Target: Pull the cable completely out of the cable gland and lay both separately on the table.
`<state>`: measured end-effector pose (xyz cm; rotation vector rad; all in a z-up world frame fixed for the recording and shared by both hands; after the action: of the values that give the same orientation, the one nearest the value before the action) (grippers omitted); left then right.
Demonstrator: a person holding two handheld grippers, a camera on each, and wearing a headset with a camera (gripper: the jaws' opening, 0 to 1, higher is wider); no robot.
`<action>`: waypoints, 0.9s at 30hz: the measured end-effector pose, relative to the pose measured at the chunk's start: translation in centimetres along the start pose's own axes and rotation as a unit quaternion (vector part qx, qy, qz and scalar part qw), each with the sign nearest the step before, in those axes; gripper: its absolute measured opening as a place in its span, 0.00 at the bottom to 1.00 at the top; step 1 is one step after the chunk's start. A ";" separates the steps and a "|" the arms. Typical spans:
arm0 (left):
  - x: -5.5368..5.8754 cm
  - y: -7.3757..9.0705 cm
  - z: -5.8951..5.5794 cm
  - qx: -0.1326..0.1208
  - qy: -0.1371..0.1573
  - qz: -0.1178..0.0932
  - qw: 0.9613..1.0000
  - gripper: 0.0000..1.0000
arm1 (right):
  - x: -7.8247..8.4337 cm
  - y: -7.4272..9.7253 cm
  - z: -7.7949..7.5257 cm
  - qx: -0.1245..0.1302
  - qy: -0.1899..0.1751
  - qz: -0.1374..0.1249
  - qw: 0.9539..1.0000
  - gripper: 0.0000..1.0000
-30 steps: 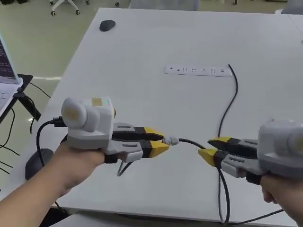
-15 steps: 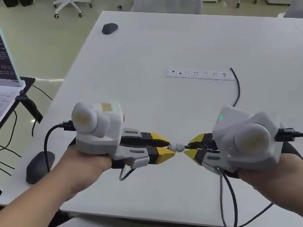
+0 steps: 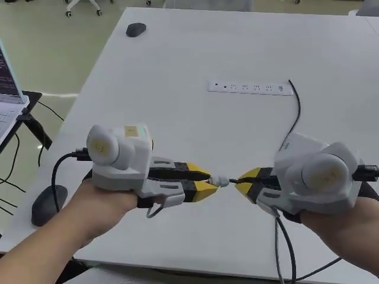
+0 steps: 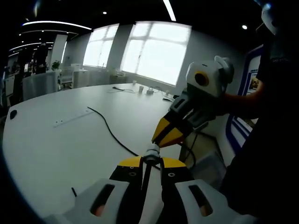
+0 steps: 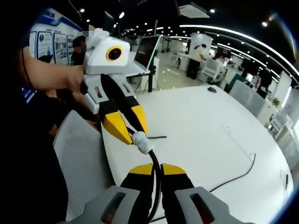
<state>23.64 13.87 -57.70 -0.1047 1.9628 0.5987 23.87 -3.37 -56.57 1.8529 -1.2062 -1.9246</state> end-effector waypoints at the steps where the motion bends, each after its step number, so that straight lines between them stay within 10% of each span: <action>1: 0.0 0.0 0.0 0.000 0.000 -0.001 1.000 0.14 | 0.2 0.1 -0.2 0.001 -0.010 -0.003 1.000 0.00; 27: -0.5 -0.5 0.4 -0.001 0.005 -0.009 1.000 0.14 | 4.3 0.5 -2.7 0.050 -0.154 -0.014 0.987 0.00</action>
<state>24.40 13.55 -57.61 -0.1274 1.9697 0.5905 25.32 -7.58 -59.06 1.6686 -1.3945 -2.2677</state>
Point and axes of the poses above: the centre of the closed fingertips' face, and the gripper's own axes: y roughly backward along the fingers, z roughly to its left, x roughly out of its underside, the point moved 9 cm from there along y, roughly backward along the fingers, and after that the axes turned 4 degrees about y, right-handed, at the moved point
